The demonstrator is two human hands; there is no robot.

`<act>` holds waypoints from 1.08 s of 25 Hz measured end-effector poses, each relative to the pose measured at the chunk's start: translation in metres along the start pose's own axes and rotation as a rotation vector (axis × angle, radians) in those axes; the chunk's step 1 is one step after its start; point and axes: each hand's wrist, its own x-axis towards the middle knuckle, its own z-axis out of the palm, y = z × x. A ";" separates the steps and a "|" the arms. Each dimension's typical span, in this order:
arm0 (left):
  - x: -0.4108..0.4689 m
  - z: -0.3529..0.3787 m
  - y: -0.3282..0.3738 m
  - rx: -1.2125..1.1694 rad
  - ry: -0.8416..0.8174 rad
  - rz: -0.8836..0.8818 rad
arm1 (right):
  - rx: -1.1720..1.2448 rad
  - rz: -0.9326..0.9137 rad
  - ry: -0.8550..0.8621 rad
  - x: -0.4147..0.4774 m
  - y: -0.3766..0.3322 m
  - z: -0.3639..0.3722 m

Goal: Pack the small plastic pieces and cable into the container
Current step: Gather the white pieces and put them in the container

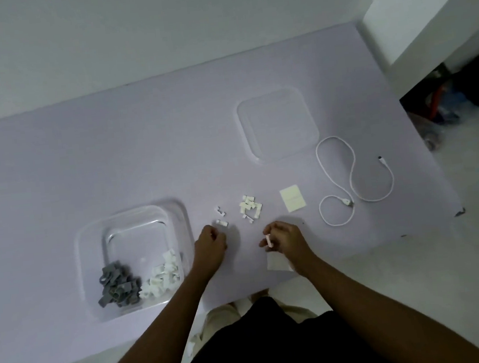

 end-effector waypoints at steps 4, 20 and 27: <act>0.019 0.006 0.016 0.130 0.143 -0.031 | -0.014 -0.015 0.022 0.031 -0.028 -0.016; 0.051 0.035 0.005 0.623 0.287 0.309 | -1.357 -0.637 -0.068 0.092 -0.021 0.014; 0.052 0.034 0.007 0.618 0.234 0.270 | -1.376 -0.753 -0.067 0.094 -0.013 0.014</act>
